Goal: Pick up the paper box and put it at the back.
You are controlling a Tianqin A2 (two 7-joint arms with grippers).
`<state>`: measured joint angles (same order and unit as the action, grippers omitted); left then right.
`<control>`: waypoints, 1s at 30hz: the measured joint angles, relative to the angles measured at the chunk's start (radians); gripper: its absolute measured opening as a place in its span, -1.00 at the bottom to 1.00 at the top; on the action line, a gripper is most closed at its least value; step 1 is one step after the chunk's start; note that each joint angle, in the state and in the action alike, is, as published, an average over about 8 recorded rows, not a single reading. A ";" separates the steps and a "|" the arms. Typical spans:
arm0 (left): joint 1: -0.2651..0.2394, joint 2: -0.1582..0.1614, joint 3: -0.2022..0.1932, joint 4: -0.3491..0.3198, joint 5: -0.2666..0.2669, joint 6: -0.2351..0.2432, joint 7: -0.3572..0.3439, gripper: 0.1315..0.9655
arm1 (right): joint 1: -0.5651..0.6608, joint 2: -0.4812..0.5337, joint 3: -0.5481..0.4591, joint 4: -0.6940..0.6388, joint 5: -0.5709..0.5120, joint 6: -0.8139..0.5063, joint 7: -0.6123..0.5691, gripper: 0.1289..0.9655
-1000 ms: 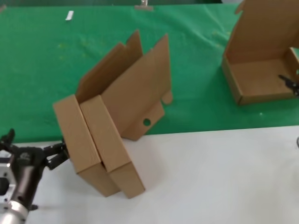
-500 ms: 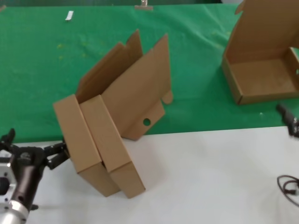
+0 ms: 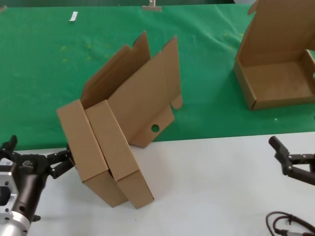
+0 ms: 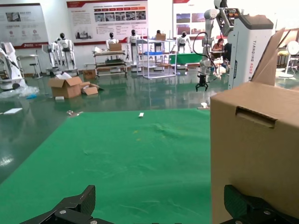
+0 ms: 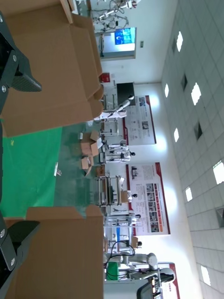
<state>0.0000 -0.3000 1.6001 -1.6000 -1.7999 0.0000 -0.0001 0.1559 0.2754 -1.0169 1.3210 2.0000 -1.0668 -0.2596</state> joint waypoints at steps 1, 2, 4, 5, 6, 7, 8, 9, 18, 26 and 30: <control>0.000 0.000 0.000 0.000 0.000 0.000 0.000 1.00 | -0.001 0.000 -0.002 0.001 0.000 0.003 0.001 1.00; 0.000 0.000 0.000 0.000 0.000 0.000 0.000 1.00 | -0.002 0.000 -0.004 0.003 -0.001 0.008 0.002 1.00; 0.000 0.000 0.000 0.000 0.000 0.000 0.000 1.00 | -0.004 0.000 -0.011 0.006 -0.003 0.020 0.005 1.00; 0.000 0.000 0.000 0.000 0.000 0.000 0.000 1.00 | -0.005 0.000 -0.015 0.008 -0.005 0.028 0.007 1.00; 0.000 0.000 0.000 0.000 0.000 0.000 0.000 1.00 | -0.006 0.000 -0.021 0.011 -0.007 0.038 0.009 1.00; 0.000 0.000 0.000 0.000 0.000 0.000 0.000 1.00 | -0.008 0.001 -0.026 0.014 -0.009 0.049 0.012 1.00; 0.000 0.000 0.000 0.000 0.000 0.000 0.000 1.00 | -0.009 0.001 -0.032 0.017 -0.011 0.059 0.014 1.00; 0.000 0.000 0.000 0.000 0.000 0.000 0.000 1.00 | -0.011 0.001 -0.039 0.020 -0.013 0.071 0.017 1.00; 0.000 0.000 0.000 0.000 0.000 0.000 0.000 1.00 | -0.029 0.004 -0.105 0.051 -0.036 0.192 0.047 1.00; 0.000 0.000 0.000 0.000 0.000 0.000 0.000 1.00 | -0.045 0.007 -0.167 0.081 -0.057 0.306 0.074 1.00; 0.000 0.000 0.000 0.000 0.000 0.000 0.000 1.00 | -0.053 0.008 -0.198 0.096 -0.068 0.363 0.088 1.00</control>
<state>0.0000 -0.3000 1.6001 -1.5999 -1.7999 0.0000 -0.0001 0.1024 0.2835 -1.2152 1.4167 1.9323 -0.7039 -0.1713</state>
